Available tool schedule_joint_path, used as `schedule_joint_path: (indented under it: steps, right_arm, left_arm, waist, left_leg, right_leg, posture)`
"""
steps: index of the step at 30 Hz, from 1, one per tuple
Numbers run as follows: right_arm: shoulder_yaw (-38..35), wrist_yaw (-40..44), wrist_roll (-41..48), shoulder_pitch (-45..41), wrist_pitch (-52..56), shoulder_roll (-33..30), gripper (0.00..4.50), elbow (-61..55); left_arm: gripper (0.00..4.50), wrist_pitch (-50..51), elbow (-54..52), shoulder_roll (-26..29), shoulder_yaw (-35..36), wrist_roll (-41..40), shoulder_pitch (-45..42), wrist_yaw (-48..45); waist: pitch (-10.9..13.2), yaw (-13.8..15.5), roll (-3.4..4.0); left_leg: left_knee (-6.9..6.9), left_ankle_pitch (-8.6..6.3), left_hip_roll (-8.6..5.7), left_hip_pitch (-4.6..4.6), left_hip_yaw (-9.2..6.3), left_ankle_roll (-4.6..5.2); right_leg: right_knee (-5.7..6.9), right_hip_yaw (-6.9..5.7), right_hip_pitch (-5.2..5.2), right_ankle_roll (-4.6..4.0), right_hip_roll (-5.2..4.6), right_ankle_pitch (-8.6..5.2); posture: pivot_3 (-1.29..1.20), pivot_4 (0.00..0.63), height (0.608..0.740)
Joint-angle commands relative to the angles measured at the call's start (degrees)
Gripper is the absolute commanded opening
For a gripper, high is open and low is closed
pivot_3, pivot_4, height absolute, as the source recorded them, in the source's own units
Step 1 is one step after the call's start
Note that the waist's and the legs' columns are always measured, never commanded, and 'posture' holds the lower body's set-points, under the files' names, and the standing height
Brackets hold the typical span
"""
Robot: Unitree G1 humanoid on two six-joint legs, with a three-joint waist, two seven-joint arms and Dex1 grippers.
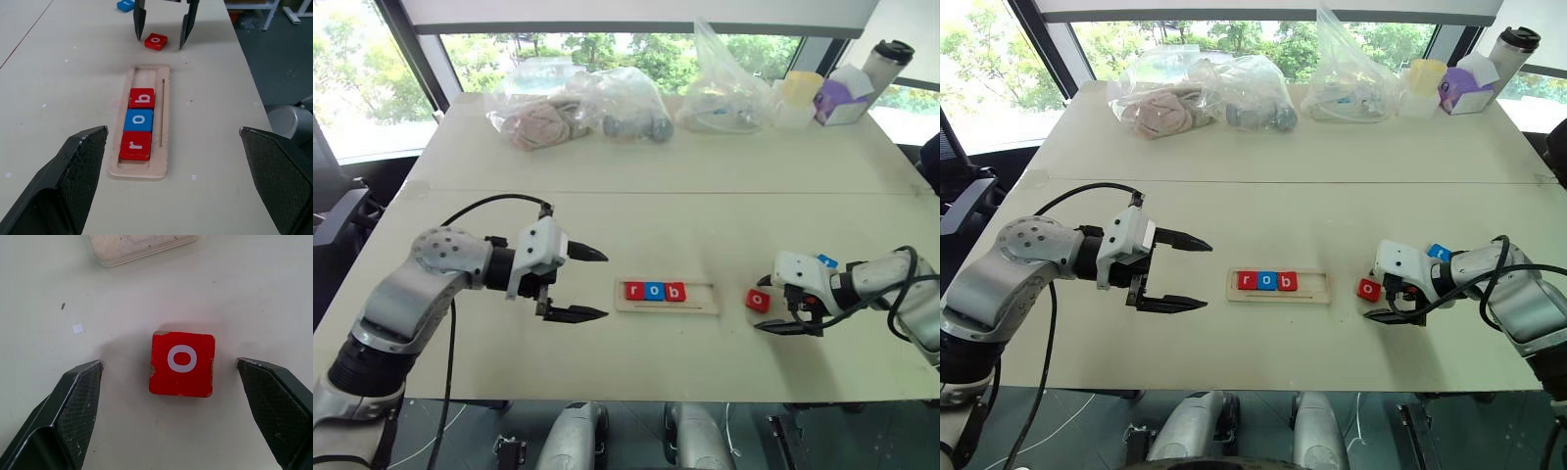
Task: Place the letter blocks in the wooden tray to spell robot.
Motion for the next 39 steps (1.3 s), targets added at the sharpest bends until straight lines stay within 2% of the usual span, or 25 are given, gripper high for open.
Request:
schedule_joint_path:
  steps: [1,2,5,10,17,22,27,34,39]
  right_arm:
    - [-1.2,-1.2,-1.5,-0.5,0.8,0.9,4.44,0.8]
    - [-1.3,-1.1,-1.6,-0.5,1.0,1.1,4.44,0.7]
    - [-1.3,-1.1,-1.5,-0.3,2.0,1.7,3.64,-0.6]
    - [-1.7,-0.9,-1.4,0.1,3.5,1.9,1.12,-2.0]
    - [-2.0,0.0,-1.3,-2.1,4.3,1.3,1.11,-4.3]
    - [-0.8,1.4,0.6,-11.6,7.8,4.7,1.11,-8.6]
    - [3.0,3.9,-0.1,-16.0,9.0,7.5,1.11,-10.8]
    - [9.3,5.2,-4.1,-19.9,6.9,12.3,1.11,-7.8]
    - [11.2,5.8,-6.2,-20.1,5.4,13.2,1.11,-5.9]
  left_arm:
    - [4.50,-0.6,-1.5,0.8,1.6,-0.4,-0.4,-0.1]
    - [4.50,-0.6,-1.5,0.8,1.6,-0.4,-0.4,0.0]
    - [4.50,-0.7,-1.4,0.7,1.5,-0.3,-0.5,0.0]
    - [4.50,-0.6,-1.4,0.6,1.6,-0.3,-0.5,0.3]
    - [4.50,-0.7,-1.2,0.5,1.4,-0.2,-0.5,0.4]
    - [4.50,-0.7,-1.0,0.2,1.2,-0.1,-0.8,0.6]
    - [4.50,-0.7,-1.2,-0.1,1.3,-0.1,-0.9,1.2]
    - [4.50,-0.2,-2.6,0.0,1.7,-0.4,0.1,2.8]
    - [4.50,0.1,-3.2,0.3,2.0,-0.7,0.5,3.6]
  waist:
    - [0.0,0.0,0.00]
    - [0.0,0.0,0.00]
    - [0.0,-0.1,-0.01]
    - [0.0,-0.1,-0.01]
    - [0.0,-0.1,0.00]
    - [0.0,-0.6,0.02]
    - [0.0,0.2,-0.01]
    - [0.0,-0.2,-0.02]
    - [0.0,0.0,-0.02]
  left_leg:
    - [0.00,0.00,0.00,0.05,0.01,0.00]
    - [0.00,0.00,0.00,0.10,0.01,0.00]
    - [0.00,0.01,0.01,0.20,0.01,-0.01]
    - [0.00,0.03,0.01,0.30,0.00,-0.04]
    - [0.00,0.03,0.01,0.30,0.00,-0.05]
    - [0.00,0.05,0.01,0.29,0.03,-0.08]
    - [0.00,0.07,0.04,0.30,-0.05,-0.12]
    - [0.03,0.07,-0.09,0.29,0.00,-0.11]
    - [0.04,0.11,-0.05,0.31,-0.05,-0.18]
  right_leg:
    - [0.00,0.00,0.05,-0.01,0.00,0.00]
    - [0.00,0.00,0.09,-0.02,0.00,0.01]
    - [0.02,0.01,0.17,-0.05,0.00,0.03]
    - [0.08,0.02,0.23,-0.07,0.01,0.04]
    - [0.10,0.02,0.23,-0.07,0.00,0.04]
    - [0.19,0.07,0.12,-0.07,0.02,0.04]
    - [0.45,0.02,0.06,-0.08,0.04,0.04]
    - [0.57,0.04,0.02,-0.07,-0.09,0.04]
    - [0.75,0.02,-0.04,-0.05,-0.01,0.05]
  posture:
    - [0.00,0.150,0.740]
    - [0.00,0.150,0.740]
    - [0.00,0.150,0.740]
    - [0.00,0.150,0.740]
    - [0.00,0.150,0.740]
    - [0.00,0.150,0.740]
    - [0.00,0.150,0.740]
    - [0.00,0.150,0.740]
    - [0.00,0.150,0.740]
